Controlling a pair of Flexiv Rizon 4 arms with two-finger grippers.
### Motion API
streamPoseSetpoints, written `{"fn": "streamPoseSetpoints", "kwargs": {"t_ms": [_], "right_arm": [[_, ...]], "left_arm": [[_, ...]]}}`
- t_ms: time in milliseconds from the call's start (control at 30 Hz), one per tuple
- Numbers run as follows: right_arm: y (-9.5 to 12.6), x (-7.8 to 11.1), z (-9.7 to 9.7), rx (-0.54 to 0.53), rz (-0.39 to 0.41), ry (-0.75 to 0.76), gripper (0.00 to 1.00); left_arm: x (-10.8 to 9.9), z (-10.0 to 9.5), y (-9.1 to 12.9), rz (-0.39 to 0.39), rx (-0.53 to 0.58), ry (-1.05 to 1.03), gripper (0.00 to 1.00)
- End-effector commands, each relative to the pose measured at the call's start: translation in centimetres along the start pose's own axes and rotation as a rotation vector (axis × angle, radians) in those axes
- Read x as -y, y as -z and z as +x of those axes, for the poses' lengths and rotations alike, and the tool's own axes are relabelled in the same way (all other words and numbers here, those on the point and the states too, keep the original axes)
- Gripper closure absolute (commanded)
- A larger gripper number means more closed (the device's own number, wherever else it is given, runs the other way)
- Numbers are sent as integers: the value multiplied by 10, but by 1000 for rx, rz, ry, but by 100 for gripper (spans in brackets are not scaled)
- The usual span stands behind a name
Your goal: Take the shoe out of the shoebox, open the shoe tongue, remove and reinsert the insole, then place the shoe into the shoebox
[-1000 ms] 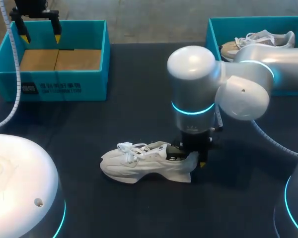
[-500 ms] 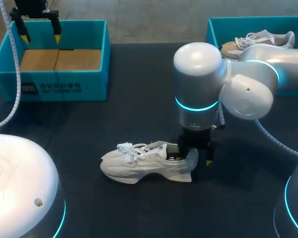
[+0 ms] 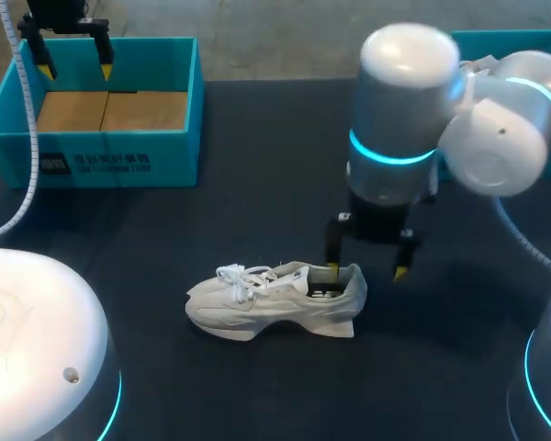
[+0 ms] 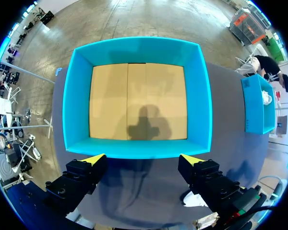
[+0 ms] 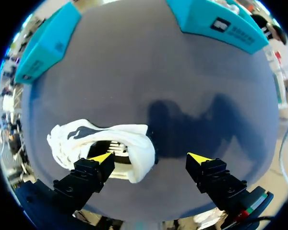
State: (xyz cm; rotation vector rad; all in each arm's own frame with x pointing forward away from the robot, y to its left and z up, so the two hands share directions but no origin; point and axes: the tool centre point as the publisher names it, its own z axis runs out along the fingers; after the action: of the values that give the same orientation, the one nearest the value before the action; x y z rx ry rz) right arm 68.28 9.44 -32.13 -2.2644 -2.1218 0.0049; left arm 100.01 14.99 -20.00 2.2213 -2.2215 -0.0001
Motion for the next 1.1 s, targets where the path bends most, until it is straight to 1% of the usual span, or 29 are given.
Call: {"fn": "streamPoseSetpoints", "kwargs": {"t_ms": [33,167,267,367,400,433,900,933,967,1000,1033,1067,1100], "right_arm": [[31,0,-22,-108,-30,121,0],[42,-1,-25,-175,-64,298,0],[50,0,-28,-234,-116,443,0],[54,4,-30,-259,-204,571,0],[53,6,-32,-261,-249,637,0],[51,9,-33,-248,-263,720,0],[51,9,-33,-248,-263,720,0],[48,5,-35,-220,-319,733,0],[43,3,-41,-298,-350,789,0],[37,-1,-45,-388,-341,853,0],[34,-3,-50,-415,-381,881,0],[31,-5,-54,-437,-396,926,0],[28,-6,-57,-482,-404,974,0]], "left_arm": [[0,0,0,0,0,0,0],[0,0,0,0,0,0,0],[0,0,0,0,0,0,0],[0,0,0,0,0,0,0],[0,0,0,0,0,0,0],[0,0,0,0,0,0,0],[0,0,0,0,0,0,0],[0,0,0,0,0,0,0],[0,0,0,0,0,0,0],[0,0,0,0,0,0,0],[0,0,0,0,0,0,0],[0,0,0,0,0,0,0],[0,0,0,0,0,0,0]]}}
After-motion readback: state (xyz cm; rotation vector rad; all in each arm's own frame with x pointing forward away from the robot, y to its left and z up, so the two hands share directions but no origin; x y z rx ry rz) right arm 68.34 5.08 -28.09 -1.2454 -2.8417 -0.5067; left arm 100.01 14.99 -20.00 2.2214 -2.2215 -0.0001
